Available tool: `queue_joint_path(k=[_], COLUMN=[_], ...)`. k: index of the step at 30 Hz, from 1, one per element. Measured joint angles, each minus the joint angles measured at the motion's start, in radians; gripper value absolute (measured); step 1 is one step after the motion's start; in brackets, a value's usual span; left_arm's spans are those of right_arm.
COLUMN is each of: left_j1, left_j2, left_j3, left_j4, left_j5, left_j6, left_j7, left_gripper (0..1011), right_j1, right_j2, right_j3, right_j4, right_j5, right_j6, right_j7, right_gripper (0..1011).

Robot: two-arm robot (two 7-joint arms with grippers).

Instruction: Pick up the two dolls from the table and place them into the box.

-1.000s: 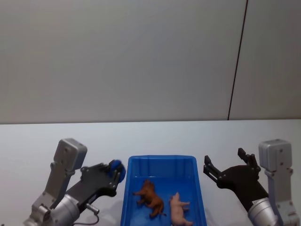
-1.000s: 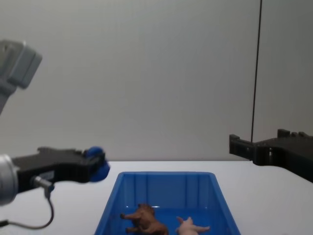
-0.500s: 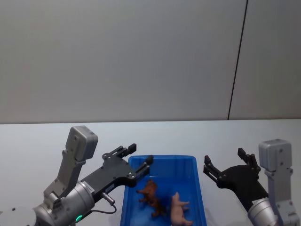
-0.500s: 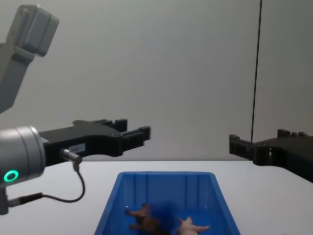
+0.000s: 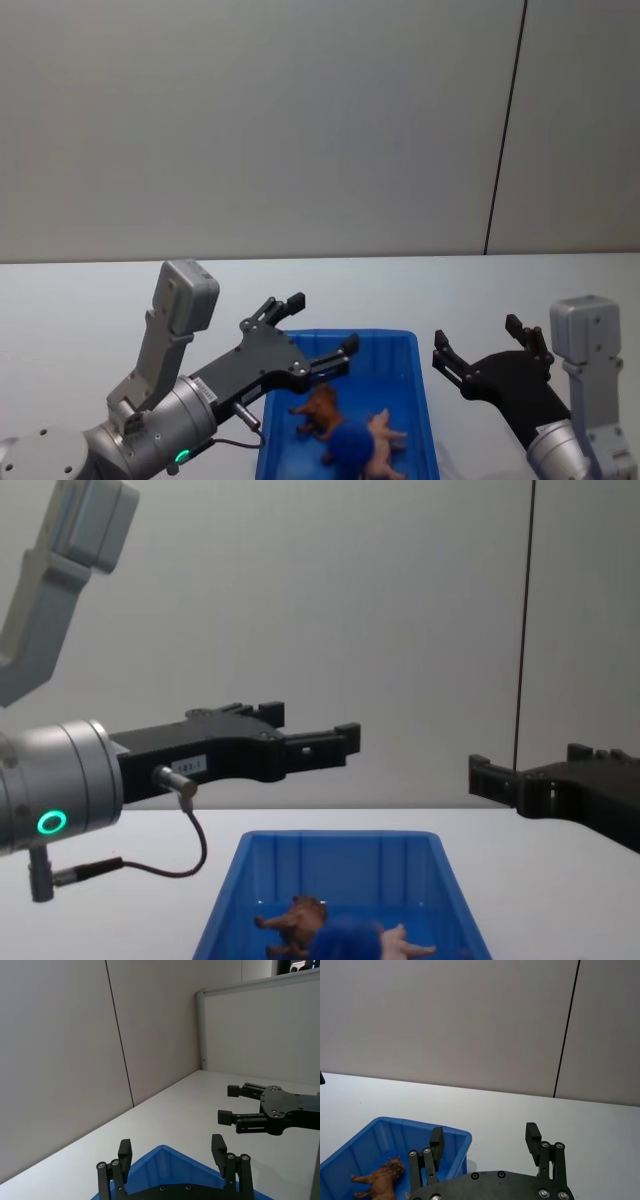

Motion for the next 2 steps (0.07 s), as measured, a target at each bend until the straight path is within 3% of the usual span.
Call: queue_joint_path(k=[2], left_j1=[-0.002], left_j2=[-0.001], left_j3=[0.001], left_j4=[0.002], left_j5=[-0.001], left_j6=[-0.001], left_j7=[-0.005], left_gripper=[1004], right_j1=[0.0], right_j2=[0.0], right_j3=[0.0], right_j4=[0.0], right_j5=[0.0], right_j6=[0.0], right_j7=[0.0], right_gripper=[1001])
